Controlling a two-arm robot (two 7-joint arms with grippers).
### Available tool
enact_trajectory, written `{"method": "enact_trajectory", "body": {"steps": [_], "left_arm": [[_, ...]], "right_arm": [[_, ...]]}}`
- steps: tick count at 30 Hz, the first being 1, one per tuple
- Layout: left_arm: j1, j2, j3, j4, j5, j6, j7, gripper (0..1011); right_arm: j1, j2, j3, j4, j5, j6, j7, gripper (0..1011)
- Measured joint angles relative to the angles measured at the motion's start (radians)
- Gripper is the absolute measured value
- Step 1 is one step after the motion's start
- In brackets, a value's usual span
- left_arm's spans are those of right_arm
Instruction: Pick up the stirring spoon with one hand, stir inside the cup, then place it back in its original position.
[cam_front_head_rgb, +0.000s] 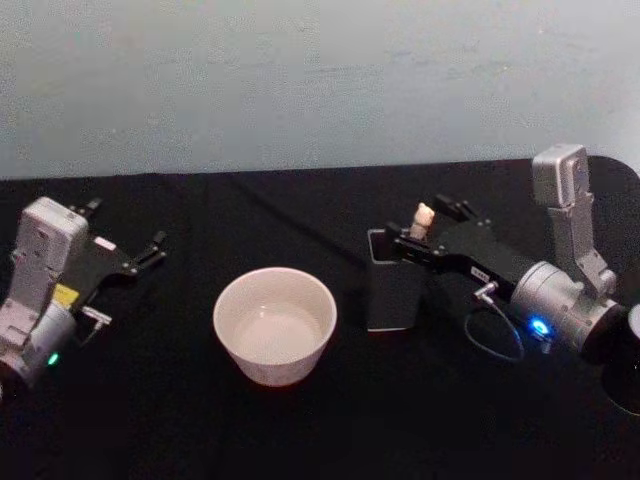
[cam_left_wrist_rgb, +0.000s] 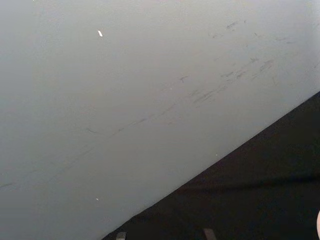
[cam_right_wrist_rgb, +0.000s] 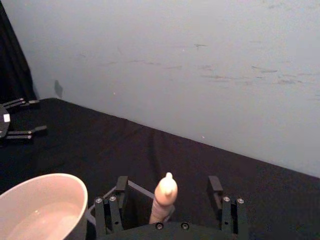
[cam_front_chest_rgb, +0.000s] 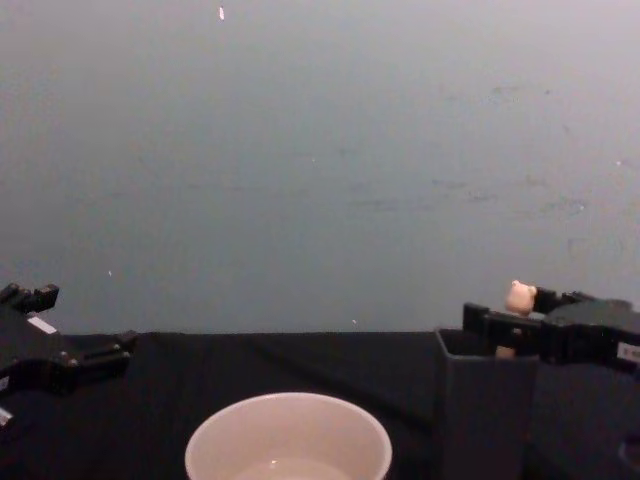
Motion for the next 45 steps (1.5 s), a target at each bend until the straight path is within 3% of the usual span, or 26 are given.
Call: {"method": "enact_trajectory", "body": {"steps": [17,21,31,37,45], "left_arm": [[0.000,0.000,0.000,0.000,0.000,0.000,0.000,1001],[0.000,0.000,0.000,0.000,0.000,0.000,0.000,1001],[0.000,0.000,0.000,0.000,0.000,0.000,0.000,1001],[0.000,0.000,0.000,0.000,0.000,0.000,0.000,1001],[0.000,0.000,0.000,0.000,0.000,0.000,0.000,1001]], "right_arm": [[0.006,-0.012,0.003,0.008,-0.005,0.004,0.017,1002],[0.006,-0.011,0.003,0.008,-0.005,0.004,0.016,943],[0.005,-0.011,0.003,0.007,-0.005,0.003,0.014,678],[0.004,-0.010,0.003,0.006,-0.005,0.003,0.013,446],[0.004,-0.010,0.003,0.006,-0.004,0.002,0.013,222]]}}
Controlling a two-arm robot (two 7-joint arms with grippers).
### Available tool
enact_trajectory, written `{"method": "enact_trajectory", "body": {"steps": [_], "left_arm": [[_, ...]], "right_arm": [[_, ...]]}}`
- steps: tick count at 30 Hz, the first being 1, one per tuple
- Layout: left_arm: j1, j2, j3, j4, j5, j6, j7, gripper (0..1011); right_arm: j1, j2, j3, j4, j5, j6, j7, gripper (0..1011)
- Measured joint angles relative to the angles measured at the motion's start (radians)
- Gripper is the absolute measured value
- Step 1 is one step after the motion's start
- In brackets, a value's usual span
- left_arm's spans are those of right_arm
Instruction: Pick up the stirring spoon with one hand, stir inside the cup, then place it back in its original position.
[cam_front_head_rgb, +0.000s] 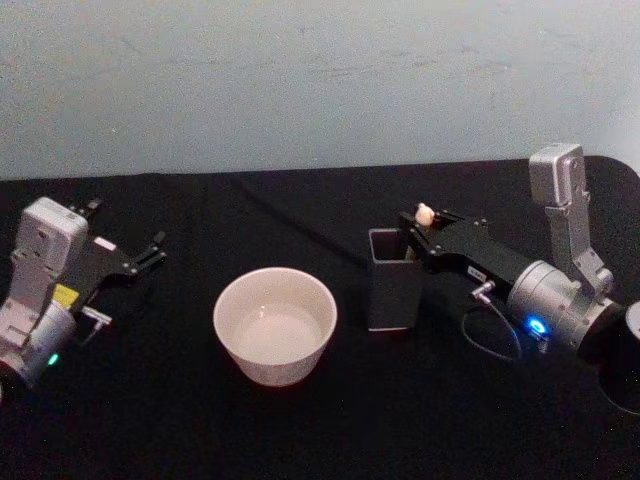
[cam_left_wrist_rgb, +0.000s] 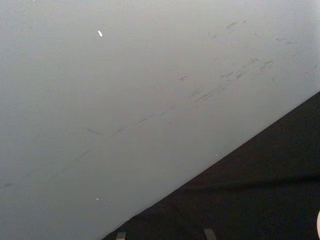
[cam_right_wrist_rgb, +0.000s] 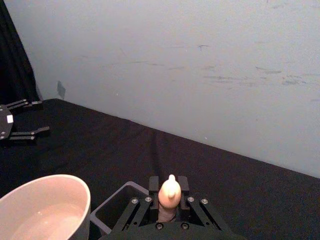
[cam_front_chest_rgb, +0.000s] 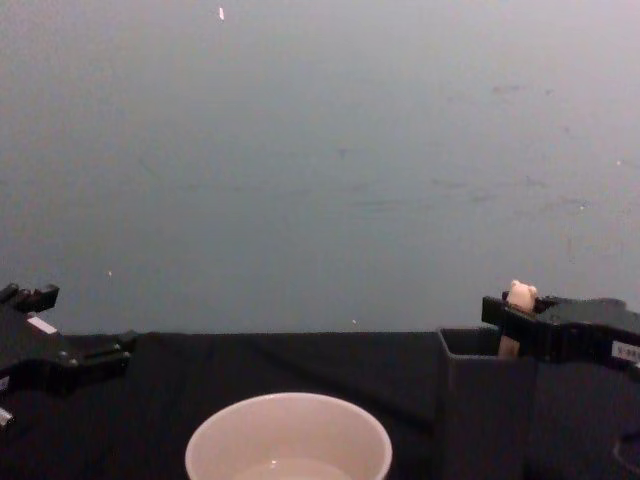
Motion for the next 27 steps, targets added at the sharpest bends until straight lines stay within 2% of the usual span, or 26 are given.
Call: {"method": "enact_trajectory", "body": {"steps": [14,20,27], "left_arm": [[0.000,0.000,0.000,0.000,0.000,0.000,0.000,1001],[0.000,0.000,0.000,0.000,0.000,0.000,0.000,1001],[0.000,0.000,0.000,0.000,0.000,0.000,0.000,1001]], "right_arm": [[-0.002,-0.012,0.006,-0.005,-0.002,-0.003,0.020,214],[-0.001,-0.015,0.012,-0.031,-0.003,-0.011,0.039,214],[0.000,0.000,0.034,-0.085,0.003,-0.022,0.058,214]]}}
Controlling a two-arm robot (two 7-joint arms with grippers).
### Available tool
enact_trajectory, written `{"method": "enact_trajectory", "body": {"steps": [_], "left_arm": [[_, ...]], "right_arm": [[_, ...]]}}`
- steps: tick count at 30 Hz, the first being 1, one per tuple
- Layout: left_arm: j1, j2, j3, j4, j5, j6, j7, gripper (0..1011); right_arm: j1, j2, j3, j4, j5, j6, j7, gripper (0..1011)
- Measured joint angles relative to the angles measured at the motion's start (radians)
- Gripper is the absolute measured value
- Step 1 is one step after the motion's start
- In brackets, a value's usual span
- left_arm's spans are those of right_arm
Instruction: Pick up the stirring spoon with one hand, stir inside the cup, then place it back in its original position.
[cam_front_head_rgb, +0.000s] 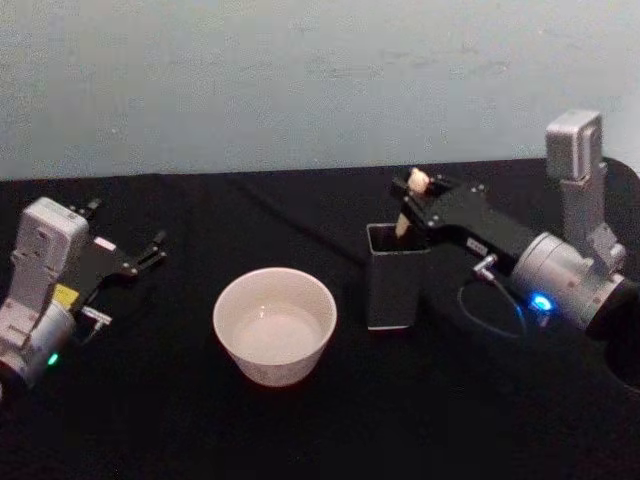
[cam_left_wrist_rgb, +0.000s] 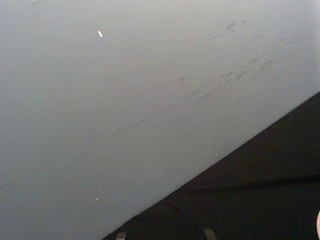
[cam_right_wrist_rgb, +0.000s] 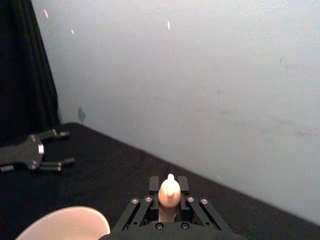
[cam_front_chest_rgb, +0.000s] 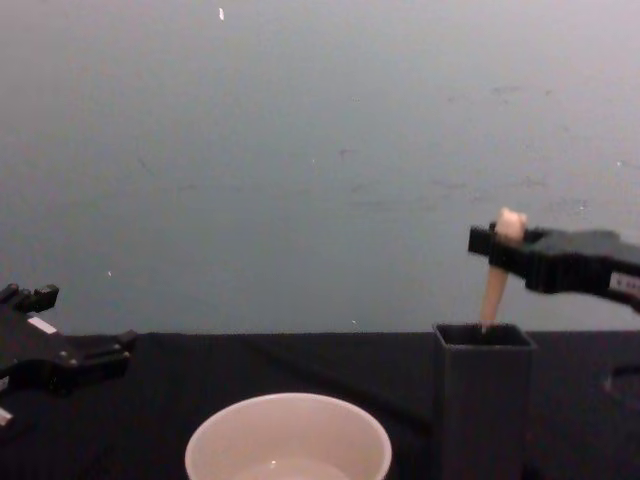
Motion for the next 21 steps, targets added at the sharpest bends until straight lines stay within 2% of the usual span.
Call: {"method": "enact_trajectory", "body": {"steps": [13,21], "left_arm": [[0.000,0.000,0.000,0.000,0.000,0.000,0.000,1001],[0.000,0.000,0.000,0.000,0.000,0.000,0.000,1001]], "right_arm": [[0.003,0.021,0.045,-0.089,0.046,-0.046,0.019,213],[0.032,0.014,0.026,-0.086,0.048,-0.064,0.037,214]]}}
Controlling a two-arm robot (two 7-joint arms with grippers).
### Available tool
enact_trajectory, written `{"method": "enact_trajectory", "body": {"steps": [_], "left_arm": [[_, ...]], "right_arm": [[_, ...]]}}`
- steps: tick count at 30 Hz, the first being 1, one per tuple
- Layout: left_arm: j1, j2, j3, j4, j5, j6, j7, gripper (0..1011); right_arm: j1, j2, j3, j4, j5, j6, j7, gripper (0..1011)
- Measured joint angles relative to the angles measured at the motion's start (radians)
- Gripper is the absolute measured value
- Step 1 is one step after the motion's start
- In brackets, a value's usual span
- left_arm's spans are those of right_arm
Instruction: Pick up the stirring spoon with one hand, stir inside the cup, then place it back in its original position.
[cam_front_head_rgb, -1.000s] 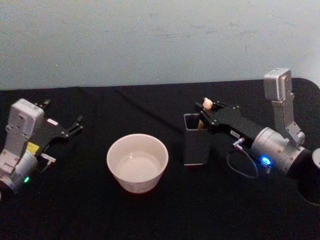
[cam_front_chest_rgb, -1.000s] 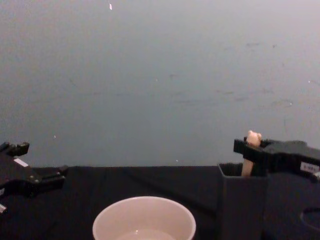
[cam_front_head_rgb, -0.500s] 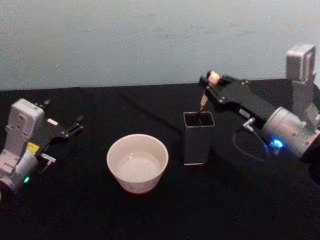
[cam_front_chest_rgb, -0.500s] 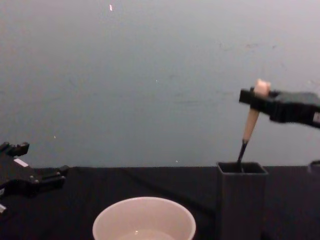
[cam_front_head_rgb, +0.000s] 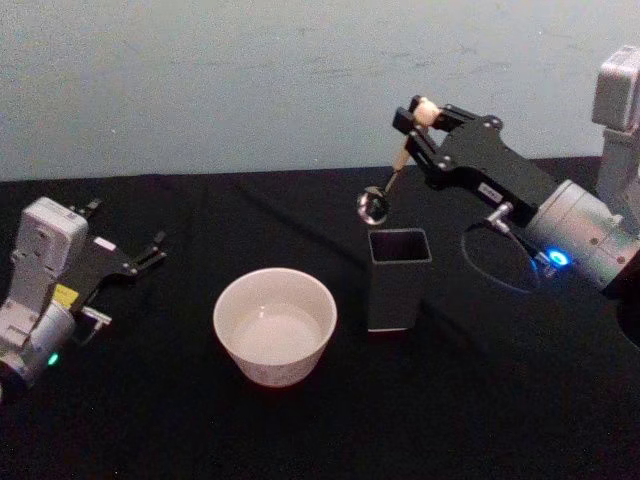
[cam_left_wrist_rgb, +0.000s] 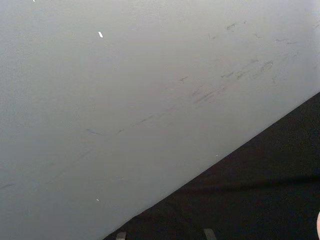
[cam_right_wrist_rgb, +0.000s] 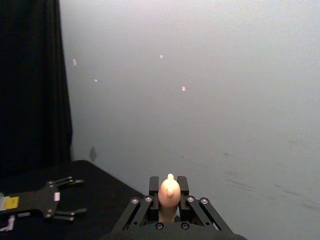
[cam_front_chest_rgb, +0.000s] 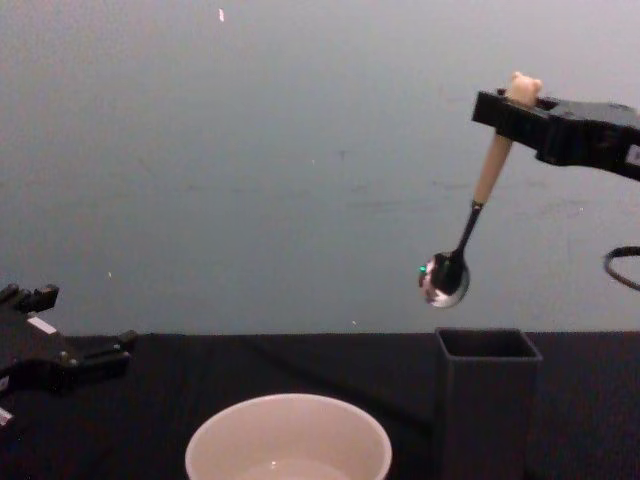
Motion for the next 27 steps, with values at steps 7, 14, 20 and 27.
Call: {"method": "enact_trajectory", "body": {"steps": [7,14,20,27], "left_arm": [[0.000,0.000,0.000,0.000,0.000,0.000,0.000,1001],[0.000,0.000,0.000,0.000,0.000,0.000,0.000,1001],[0.000,0.000,0.000,0.000,0.000,0.000,0.000,1001],[0.000,0.000,0.000,0.000,0.000,0.000,0.000,1001]], "right_arm": [[0.035,-0.012,-0.054,0.033,-0.011,-0.024,0.050,214],[0.070,-0.030,-0.113,0.076,-0.031,-0.071,0.113,213],[0.100,-0.047,-0.175,0.122,-0.054,-0.112,0.169,213],[0.130,-0.075,-0.226,0.206,-0.099,-0.162,0.197,213]]}}
